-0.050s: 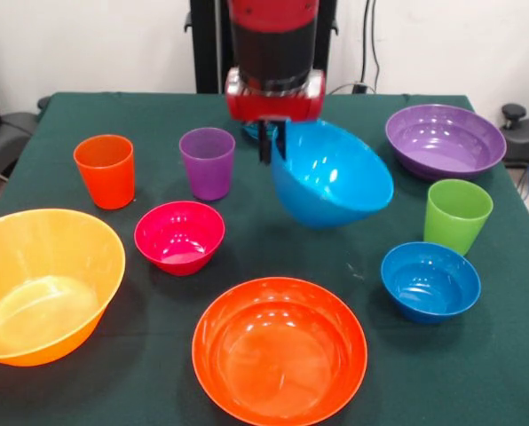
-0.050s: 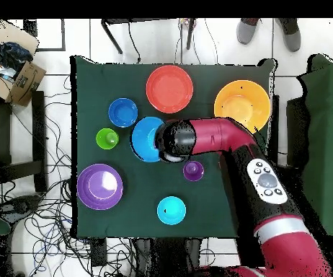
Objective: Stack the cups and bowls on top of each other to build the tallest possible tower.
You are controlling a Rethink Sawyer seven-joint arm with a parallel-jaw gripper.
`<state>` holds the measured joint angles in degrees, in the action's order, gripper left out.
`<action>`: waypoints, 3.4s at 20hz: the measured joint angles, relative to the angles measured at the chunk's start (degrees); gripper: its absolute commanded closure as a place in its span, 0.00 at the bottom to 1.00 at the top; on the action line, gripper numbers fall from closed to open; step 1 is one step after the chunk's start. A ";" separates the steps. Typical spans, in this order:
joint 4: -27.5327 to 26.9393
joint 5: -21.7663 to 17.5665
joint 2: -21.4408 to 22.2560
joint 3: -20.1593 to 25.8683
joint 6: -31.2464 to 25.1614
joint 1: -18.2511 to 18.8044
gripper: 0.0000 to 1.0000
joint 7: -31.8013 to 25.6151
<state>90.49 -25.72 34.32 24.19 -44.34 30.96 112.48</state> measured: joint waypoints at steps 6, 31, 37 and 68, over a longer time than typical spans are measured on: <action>-10.35 -0.05 -6.96 0.31 -4.07 0.90 1.00 -0.03; -25.40 -0.50 -16.70 3.16 -19.57 3.25 1.00 -7.87; -25.71 0.44 -16.73 5.14 -23.77 4.47 1.00 -7.87; -26.90 0.67 -11.25 9.11 -32.61 10.38 1.00 -13.70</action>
<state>63.59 -25.05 23.08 33.30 -76.95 41.33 98.78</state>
